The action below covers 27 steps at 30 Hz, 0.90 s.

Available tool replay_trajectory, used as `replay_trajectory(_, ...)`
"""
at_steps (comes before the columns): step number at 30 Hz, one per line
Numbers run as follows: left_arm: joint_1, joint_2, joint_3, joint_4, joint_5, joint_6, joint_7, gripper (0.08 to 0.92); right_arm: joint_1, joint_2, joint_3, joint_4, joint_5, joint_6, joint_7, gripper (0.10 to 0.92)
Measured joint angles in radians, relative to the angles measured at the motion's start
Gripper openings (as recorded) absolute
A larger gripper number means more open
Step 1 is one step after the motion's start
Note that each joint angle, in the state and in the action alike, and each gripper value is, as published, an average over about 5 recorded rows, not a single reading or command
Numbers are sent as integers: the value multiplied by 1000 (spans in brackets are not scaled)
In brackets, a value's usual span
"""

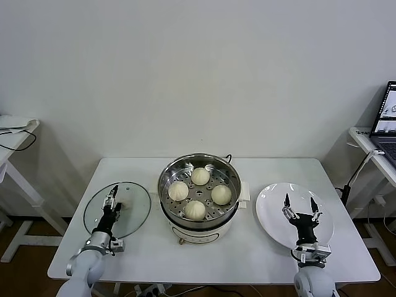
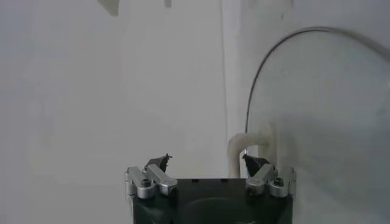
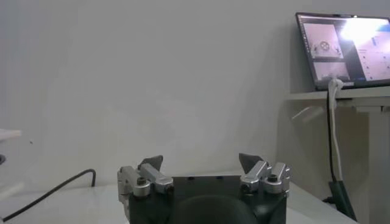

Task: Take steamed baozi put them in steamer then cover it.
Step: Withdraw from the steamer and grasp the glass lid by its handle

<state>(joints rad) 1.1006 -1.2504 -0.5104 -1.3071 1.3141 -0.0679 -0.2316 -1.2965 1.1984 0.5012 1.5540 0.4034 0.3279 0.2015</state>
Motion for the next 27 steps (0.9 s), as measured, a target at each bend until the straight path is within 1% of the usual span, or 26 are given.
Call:
replay_trajectory(2, -5, 0, 1, 6, 0, 5, 5, 777, 0, 1, -1, 2, -1, 0, 0, 823)
replay_trajectory(5, -12, 1, 2, 16, 0, 10, 11, 696, 1, 3, -3, 4, -3, 0, 0, 823)
replay_trajectory(21, -28, -5, 10, 50, -5, 23, 32, 236, -1, 9, -5, 9, -8, 6, 0, 823)
replay_trajectory(24, -27, -6, 10, 50, -9, 22, 31, 199, -3, 12, -6, 9, -11, 7, -1, 823)
replay_trajectory(27, -24, -7, 8, 46, -14, 20, 28, 197, -4, 15, -7, 9, -14, 9, -2, 823)
